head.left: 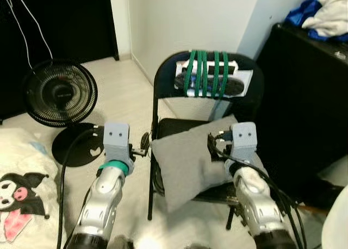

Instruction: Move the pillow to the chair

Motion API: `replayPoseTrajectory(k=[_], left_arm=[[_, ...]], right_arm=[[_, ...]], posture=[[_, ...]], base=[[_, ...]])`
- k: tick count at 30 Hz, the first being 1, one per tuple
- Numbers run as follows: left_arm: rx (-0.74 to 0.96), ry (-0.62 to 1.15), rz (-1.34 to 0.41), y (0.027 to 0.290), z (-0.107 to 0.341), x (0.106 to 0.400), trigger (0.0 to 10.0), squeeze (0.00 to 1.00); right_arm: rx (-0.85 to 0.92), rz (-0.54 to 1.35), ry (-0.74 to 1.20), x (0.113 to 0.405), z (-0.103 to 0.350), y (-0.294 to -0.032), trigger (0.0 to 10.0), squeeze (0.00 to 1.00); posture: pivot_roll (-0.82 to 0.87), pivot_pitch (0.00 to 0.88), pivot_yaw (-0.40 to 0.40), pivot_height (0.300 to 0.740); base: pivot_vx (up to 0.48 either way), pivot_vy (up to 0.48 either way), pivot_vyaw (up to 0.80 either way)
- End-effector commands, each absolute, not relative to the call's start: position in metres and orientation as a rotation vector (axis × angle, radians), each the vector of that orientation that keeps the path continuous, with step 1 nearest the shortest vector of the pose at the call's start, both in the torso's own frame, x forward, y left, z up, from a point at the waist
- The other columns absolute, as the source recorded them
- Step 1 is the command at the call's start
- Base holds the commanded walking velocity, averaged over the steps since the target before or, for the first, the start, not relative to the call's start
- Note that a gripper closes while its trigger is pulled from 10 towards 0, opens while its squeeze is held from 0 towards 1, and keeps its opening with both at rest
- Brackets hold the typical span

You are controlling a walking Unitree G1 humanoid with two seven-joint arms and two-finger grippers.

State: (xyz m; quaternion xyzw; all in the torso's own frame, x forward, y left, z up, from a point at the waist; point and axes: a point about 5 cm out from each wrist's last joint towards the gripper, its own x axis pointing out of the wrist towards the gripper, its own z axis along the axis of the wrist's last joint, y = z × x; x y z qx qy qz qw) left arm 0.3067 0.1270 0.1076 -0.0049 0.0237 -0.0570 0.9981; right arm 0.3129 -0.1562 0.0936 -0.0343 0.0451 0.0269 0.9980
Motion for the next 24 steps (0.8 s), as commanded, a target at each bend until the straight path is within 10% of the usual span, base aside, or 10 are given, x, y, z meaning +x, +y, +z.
replayPoseTrajectory(k=[1, 24], left_arm=[[-0.011, 0.069, -0.113, 0.127, 0.102, 0.306, 10.0, 0.00], [0.031, 0.073, -0.095, 0.132, 0.101, 0.309, 10.0, 0.00]], right_arm=[[-0.068, 0.048, 0.118, 0.310, 0.086, -0.157, 10.0, 0.00], [-0.056, 0.118, 0.138, 0.314, 0.079, -0.143, 10.0, 0.00]], posture=[[0.02, 0.005, 0.004, 0.740], [0.07, 0.028, -0.028, 0.740]], base=[[0.000, 0.000, 0.00], [0.000, 0.000, 0.00]])
